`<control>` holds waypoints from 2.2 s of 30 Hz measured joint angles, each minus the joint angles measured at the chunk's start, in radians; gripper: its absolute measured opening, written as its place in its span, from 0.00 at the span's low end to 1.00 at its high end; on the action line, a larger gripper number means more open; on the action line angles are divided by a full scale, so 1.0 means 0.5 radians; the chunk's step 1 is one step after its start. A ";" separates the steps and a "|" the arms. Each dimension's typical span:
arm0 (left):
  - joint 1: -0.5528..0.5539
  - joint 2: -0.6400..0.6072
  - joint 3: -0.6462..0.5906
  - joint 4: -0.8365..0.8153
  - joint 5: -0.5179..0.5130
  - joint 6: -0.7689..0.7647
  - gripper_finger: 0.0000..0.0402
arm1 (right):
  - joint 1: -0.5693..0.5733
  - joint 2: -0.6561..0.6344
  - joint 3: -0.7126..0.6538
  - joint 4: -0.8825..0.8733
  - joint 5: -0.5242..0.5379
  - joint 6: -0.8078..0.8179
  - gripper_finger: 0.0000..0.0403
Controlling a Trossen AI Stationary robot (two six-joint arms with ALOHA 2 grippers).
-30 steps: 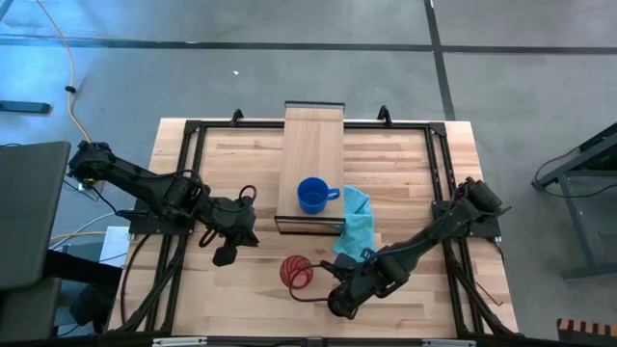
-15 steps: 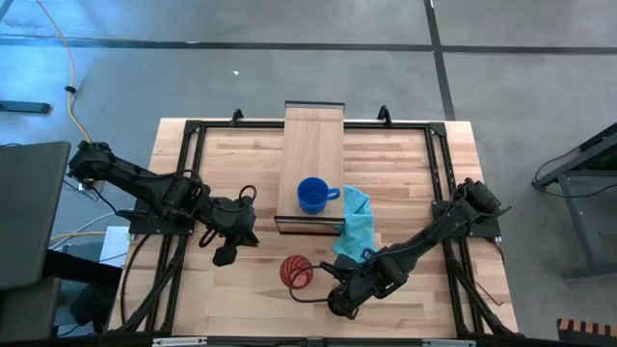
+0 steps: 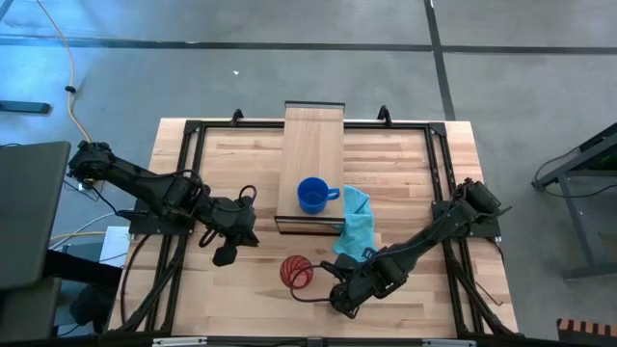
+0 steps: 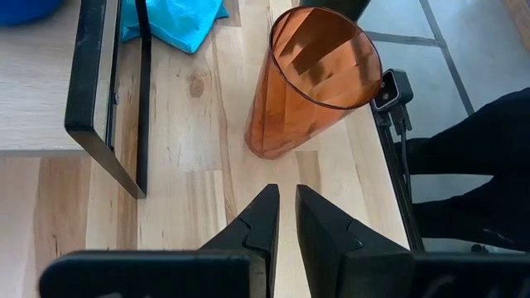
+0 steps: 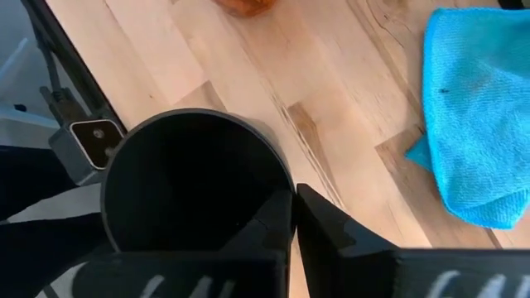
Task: Stack small to large cups/mugs on shelf
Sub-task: Put the black cup on the shelf
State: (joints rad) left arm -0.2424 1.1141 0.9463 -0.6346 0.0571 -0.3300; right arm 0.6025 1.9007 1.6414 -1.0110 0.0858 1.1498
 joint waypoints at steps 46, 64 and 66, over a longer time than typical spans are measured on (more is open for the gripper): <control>0.000 -0.001 0.000 0.116 -0.102 -0.084 0.08 | -0.801 -0.091 1.426 -1.091 -0.100 -0.853 0.00; 0.000 -0.001 0.000 0.125 -0.208 -0.109 0.08 | -1.196 -0.317 1.429 -0.605 -0.106 -1.392 0.00; 0.000 -0.001 0.000 0.125 -0.212 -0.119 0.08 | -1.251 -0.336 1.429 -0.522 -0.122 -1.440 0.00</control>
State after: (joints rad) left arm -0.2424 1.1137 0.9463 -0.5720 -0.0490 -0.3897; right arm -0.0227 1.7326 2.3562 -1.2720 0.0246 0.4299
